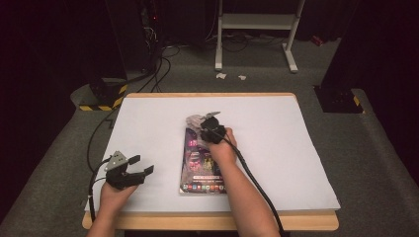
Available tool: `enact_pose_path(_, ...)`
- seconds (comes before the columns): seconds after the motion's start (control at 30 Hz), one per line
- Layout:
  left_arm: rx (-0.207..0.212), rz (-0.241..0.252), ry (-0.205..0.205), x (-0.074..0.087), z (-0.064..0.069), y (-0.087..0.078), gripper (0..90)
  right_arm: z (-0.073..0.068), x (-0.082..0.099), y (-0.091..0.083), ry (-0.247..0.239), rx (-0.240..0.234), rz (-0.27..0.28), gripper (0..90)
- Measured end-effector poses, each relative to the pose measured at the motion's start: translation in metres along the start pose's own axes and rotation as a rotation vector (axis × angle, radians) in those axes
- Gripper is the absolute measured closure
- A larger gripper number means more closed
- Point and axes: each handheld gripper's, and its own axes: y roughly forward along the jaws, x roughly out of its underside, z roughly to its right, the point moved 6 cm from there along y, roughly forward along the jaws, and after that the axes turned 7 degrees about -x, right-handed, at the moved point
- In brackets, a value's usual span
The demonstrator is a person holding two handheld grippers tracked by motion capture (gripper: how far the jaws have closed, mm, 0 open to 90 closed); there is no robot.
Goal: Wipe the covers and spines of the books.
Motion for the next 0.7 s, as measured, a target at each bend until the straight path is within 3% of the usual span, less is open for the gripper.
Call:
enact_pose_path(0.17,0.0,0.0,0.005,0.0,0.0,0.0,25.6,-0.039,-0.017,0.018,-0.059,-0.04,0.008,67.0)
enact_pose_path(0.23,0.001,0.002,0.004,0.0,0.0,0.0,25.6,-0.045,-0.018,0.02,-0.075,-0.028,0.013,66.9)
enact_pose_path(0.3,0.001,-0.001,0.002,0.0,0.0,-0.001,25.6,-0.041,-0.017,0.018,-0.064,-0.046,0.011,66.7)
enact_pose_path(0.43,0.0,0.003,0.002,0.0,0.0,-0.001,25.6,-0.016,-0.007,0.005,-0.036,-0.014,-0.01,66.5)
enact_pose_path(0.5,0.002,0.001,0.005,0.0,0.002,0.0,25.6,0.008,0.005,-0.006,-0.005,0.019,-0.011,66.5)
enact_pose_path(0.7,-0.001,-0.002,0.012,0.0,0.002,0.002,25.6,0.063,0.039,-0.039,0.081,0.091,-0.01,66.4)
